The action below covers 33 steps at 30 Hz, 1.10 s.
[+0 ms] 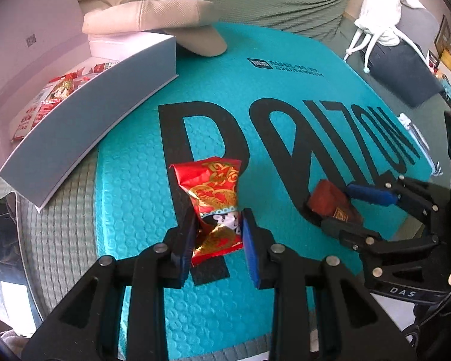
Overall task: Organize objects
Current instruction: 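Carry the brown packet with right gripper while left carries the candy toward the white box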
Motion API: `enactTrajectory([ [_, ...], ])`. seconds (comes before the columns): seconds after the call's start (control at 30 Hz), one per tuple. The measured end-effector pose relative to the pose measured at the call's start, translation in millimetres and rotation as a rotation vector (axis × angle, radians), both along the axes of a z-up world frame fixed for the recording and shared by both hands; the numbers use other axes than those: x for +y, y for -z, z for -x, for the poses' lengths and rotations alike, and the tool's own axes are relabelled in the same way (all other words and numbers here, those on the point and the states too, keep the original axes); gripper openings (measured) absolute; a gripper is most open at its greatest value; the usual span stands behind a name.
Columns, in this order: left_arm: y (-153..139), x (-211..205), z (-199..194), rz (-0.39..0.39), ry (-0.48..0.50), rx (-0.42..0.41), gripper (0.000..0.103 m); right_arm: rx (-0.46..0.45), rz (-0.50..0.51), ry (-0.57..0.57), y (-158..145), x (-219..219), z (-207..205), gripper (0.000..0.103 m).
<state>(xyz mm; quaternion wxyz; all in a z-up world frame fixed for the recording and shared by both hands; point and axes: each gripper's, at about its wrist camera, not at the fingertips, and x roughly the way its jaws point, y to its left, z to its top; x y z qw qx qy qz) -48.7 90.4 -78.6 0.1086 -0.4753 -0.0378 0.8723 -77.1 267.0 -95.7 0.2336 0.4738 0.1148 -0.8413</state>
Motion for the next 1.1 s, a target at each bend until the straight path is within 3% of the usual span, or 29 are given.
enactTrajectory([
  [0.33,0.3,0.1,-4.5,0.001,0.008,0.015,0.028,0.04,0.011,0.018,2.7,4.5,-6.3,0.057],
  [0.4,0.5,-0.9,-5.2,-0.004,0.006,0.015,0.028,0.046,0.012,0.023,2.7,5.3,-6.8,0.04],
  [0.47,0.3,-2.1,-5.7,-0.011,0.005,0.013,0.028,0.045,0.024,0.016,2.0,5.7,-7.5,0.033],
  [1.1,-17.9,-15.4,-17.4,-0.018,-0.048,0.049,0.025,0.071,0.004,-0.002,-19.2,-5.0,-12.8,0.033],
])
